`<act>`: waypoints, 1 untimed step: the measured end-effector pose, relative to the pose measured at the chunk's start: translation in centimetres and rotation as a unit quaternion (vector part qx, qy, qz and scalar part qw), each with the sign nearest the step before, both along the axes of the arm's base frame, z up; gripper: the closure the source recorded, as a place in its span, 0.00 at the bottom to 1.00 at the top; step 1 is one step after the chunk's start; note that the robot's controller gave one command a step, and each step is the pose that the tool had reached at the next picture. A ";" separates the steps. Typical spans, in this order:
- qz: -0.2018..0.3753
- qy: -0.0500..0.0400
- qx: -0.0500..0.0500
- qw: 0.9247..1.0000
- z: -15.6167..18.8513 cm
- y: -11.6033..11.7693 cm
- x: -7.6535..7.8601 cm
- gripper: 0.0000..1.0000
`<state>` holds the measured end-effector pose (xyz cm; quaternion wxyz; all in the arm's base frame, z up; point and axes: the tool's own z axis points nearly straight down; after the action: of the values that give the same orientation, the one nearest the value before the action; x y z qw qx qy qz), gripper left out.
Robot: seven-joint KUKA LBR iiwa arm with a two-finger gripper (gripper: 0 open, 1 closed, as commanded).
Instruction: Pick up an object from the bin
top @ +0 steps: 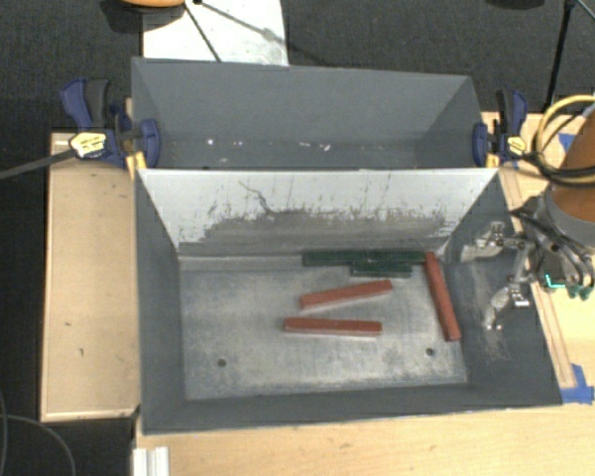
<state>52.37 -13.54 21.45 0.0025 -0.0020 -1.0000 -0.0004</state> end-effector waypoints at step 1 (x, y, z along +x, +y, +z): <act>0.002 -0.004 -0.001 1.000 0.4 0.1 0.2 0.00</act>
Offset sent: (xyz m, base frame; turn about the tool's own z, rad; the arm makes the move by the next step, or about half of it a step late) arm -0.0117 0.0617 -0.1445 -0.0496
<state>52.55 -13.48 21.89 -0.0016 0.0000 -1.0000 0.0004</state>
